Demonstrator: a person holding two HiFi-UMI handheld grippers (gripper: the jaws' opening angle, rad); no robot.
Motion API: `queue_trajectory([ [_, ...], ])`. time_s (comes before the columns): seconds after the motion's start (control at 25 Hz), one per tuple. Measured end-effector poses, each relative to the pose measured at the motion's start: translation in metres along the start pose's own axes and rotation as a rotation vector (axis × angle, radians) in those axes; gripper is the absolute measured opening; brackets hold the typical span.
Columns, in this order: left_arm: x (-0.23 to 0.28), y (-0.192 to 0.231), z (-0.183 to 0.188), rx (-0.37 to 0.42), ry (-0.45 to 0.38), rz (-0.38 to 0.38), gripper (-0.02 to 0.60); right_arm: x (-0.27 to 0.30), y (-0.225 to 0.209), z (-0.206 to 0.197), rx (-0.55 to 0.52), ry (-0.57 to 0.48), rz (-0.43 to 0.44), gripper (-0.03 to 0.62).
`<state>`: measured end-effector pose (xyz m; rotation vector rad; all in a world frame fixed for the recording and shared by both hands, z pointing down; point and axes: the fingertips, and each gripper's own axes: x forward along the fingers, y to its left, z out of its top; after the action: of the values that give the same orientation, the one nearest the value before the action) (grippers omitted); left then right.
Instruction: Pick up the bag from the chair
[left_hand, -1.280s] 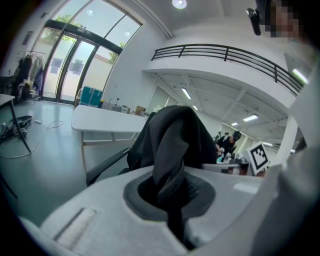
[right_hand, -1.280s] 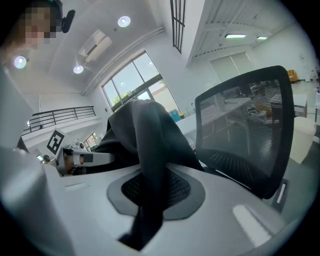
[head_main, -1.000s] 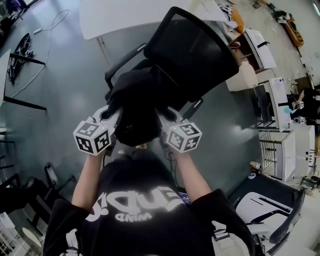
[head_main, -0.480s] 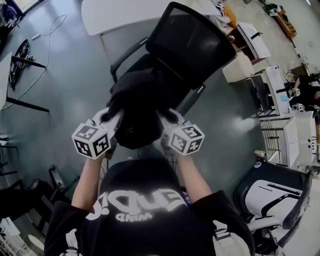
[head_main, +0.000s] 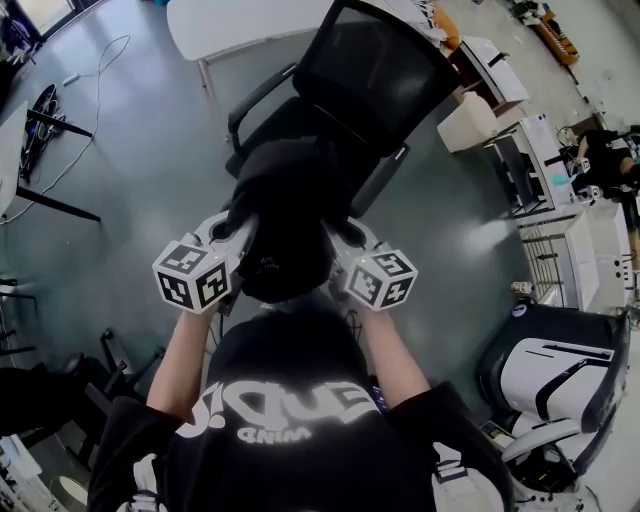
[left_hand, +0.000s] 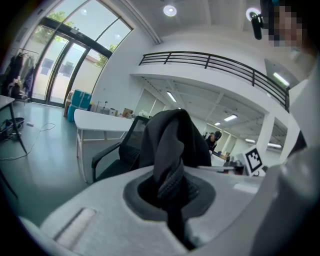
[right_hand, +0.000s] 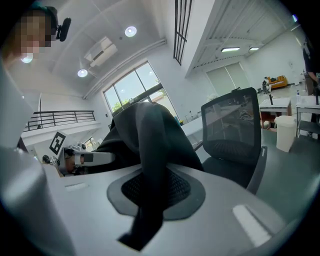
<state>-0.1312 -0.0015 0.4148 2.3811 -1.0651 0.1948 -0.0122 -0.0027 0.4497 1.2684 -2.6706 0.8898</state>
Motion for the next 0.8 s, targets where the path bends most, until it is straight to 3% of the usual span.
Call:
queue_trajectory([
  [0.52, -0.048, -0.076, -0.048, -0.013, -0.007, 0.019, 0.008, -0.088, 0.033, -0.041, -0.001, 0.024, 0.038, 0.048],
  [0.8, -0.045, -0.103, -0.091, -0.054, -0.006, 0.052, 0.008, -0.125, 0.017, -0.071, -0.002, 0.045, 0.037, 0.048],
])
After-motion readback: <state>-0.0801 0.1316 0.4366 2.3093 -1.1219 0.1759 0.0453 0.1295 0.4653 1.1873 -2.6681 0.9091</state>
